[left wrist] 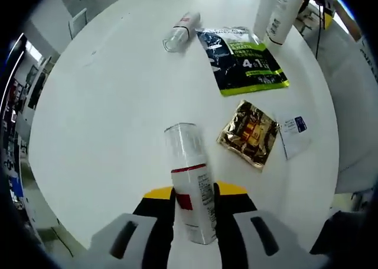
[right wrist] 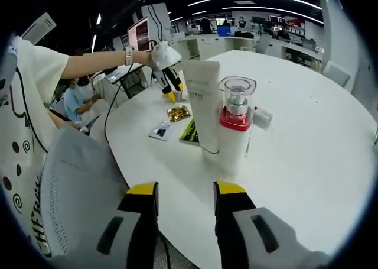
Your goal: Arrange the skincare products in the storage area until every visible bottle or jar stands upright without overlapping.
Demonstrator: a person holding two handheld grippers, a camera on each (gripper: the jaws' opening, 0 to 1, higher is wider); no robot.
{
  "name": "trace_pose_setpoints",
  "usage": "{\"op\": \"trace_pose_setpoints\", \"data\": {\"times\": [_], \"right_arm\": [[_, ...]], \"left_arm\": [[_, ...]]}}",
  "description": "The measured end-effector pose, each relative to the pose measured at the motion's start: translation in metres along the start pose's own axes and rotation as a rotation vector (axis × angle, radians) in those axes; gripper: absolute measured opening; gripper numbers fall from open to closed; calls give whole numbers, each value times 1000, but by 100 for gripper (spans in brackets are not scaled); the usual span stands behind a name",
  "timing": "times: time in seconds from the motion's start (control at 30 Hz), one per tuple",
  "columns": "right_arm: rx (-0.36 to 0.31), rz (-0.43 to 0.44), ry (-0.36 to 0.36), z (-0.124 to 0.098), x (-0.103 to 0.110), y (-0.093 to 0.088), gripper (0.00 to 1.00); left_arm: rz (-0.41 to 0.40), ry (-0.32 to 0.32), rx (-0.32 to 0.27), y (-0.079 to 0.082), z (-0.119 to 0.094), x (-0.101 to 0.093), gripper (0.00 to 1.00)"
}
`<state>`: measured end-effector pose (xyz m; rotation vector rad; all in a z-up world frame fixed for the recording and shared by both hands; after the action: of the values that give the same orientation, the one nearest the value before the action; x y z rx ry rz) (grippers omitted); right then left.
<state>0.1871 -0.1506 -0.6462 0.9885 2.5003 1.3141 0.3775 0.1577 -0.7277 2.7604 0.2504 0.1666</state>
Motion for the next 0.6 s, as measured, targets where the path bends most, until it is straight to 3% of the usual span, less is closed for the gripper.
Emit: {"op": "trace_pose_setpoints", "data": {"times": [0.37, 0.6], "right_arm": [[-3, -14, -7, -4, 1, 2, 36], [-11, -21, -4, -4, 5, 3, 35]], "left_arm": [[-86, 72, 30, -1, 1, 0, 19], [-153, 104, -39, 6, -5, -9, 19]]}}
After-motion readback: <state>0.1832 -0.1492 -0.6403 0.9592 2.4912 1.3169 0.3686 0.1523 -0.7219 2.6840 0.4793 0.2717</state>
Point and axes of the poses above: the point that each gripper's makers call its tool centre point, and the gripper's own axes: z roughly forward along the fingers, x roughly to its left, y roughly out of its top, the point moved 4 cm from there along -z, roughly backward along the fingers, and after that the axes turned 5 degrees about -x, right-handed, at the moved point
